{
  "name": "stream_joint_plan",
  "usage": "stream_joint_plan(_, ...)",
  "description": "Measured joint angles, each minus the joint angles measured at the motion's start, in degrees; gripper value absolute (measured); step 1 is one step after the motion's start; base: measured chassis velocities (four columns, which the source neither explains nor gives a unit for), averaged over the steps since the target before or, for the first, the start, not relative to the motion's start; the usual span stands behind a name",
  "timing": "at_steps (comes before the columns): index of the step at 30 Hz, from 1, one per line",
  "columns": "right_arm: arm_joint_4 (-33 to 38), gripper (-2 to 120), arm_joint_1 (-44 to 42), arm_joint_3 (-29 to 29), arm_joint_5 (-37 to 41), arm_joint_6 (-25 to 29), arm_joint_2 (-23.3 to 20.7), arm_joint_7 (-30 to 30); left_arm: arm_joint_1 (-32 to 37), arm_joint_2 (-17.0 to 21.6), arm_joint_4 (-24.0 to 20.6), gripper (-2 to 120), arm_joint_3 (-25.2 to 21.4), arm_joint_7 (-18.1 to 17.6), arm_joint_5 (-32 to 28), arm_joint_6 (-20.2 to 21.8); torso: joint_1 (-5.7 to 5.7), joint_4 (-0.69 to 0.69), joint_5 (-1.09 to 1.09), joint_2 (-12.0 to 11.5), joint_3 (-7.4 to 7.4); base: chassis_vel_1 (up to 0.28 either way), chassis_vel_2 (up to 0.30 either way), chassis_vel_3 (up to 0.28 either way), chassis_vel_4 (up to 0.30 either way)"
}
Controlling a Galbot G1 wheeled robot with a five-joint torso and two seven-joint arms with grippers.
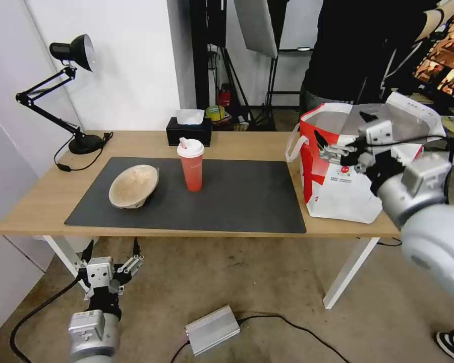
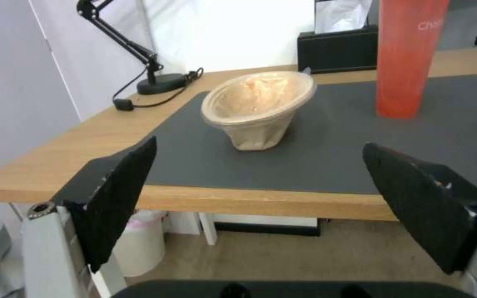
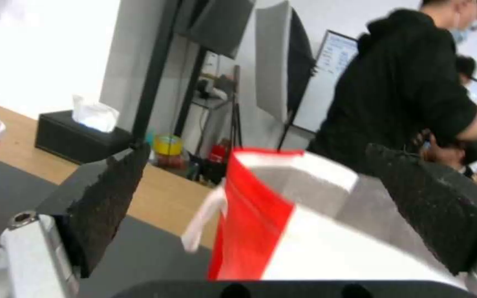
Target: Pick up the trash from the table and place it into the takeout bag.
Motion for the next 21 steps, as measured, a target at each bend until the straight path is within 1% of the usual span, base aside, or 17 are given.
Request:
stream_joint_plan(1,0.0,100,0.0,0.0,0.0,0.0,0.0,0.0,0.0,0.0,0.0,100,0.0,0.0,0.0,0.0,0.0,0.0,0.0,0.0,0.0,0.0,0.0,0.0,0.0)
stream_joint_plan(4,0.5,100,-6.9,2.1,-5.2,3.0,3.0,-0.1,0.0,0.0,0.1,100,0.0,0.1,0.2,-0.2,0.0,0.0,0.0,0.0,0.0,0.0,0.0,0.0,0.0)
stream_joint_plan(5,0.5,100,-6.9,2.1,-5.2,3.0,3.0,-0.1,0.0,0.0,0.1,100,0.0,0.1,0.2,-0.2,0.0,0.0,0.0,0.0,0.0,0.0,0.0,0.0,0.0)
stream_joint_plan(8,1.1,100,-11.7,3.6,-8.1,4.2,5.9,-0.2,0.3,0.1,0.1,100,0.1,0.4,0.3,-0.8,0.0,0.0,0.0,0.0,0.0,0.0,0.0,0.0,0.0)
stream_joint_plan(9,1.1,100,-11.7,3.6,-8.1,4.2,5.9,-0.2,0.3,0.1,0.1,100,0.1,0.4,0.3,-0.8,0.0,0.0,0.0,0.0,0.0,0.0,0.0,0.0,0.0)
stream_joint_plan(11,1.5,100,-13.9,4.2,-9.6,4.6,7.7,-0.1,0.6,0.3,0.0,100,0.1,0.9,0.4,-1.4,0.0,0.0,-0.01,0.0,0.0,0.0,0.0,0.0,0.0)
stream_joint_plan(12,1.5,100,-13.9,4.2,-9.6,4.6,7.7,-0.1,0.6,0.3,0.0,100,0.1,0.9,0.4,-1.4,0.0,0.0,-0.01,0.0,0.0,0.0,0.0,0.0,0.0)
stream_joint_plan(15,1.7,100,-16.8,4.5,-11.6,4.7,10.5,0.4,0.9,0.8,-0.1,100,-0.1,1.9,0.5,-2.0,0.0,0.01,-0.01,0.0,0.0,0.0,0.0,0.0,0.0)
stream_joint_plan(16,1.7,100,-16.8,4.5,-11.6,4.7,10.5,0.4,0.9,0.8,-0.1,100,-0.1,1.9,0.5,-2.0,0.0,0.01,-0.01,0.0,0.0,0.0,0.0,0.0,0.0)
stream_joint_plan(19,1.8,100,-19.1,4.5,-13.2,4.9,12.9,0.8,1.1,1.5,-0.3,100,-0.3,2.2,0.5,-2.4,0.0,0.01,0.0,0.0,0.0,0.0,0.0,0.0,0.0)
stream_joint_plan(21,1.7,100,-19.7,4.5,-13.7,5.0,13.6,0.9,1.2,1.8,-0.3,100,-0.4,2.6,0.5,-2.6,0.0,0.01,-0.01,0.0,0.0,0.0,0.0,0.0,0.0)
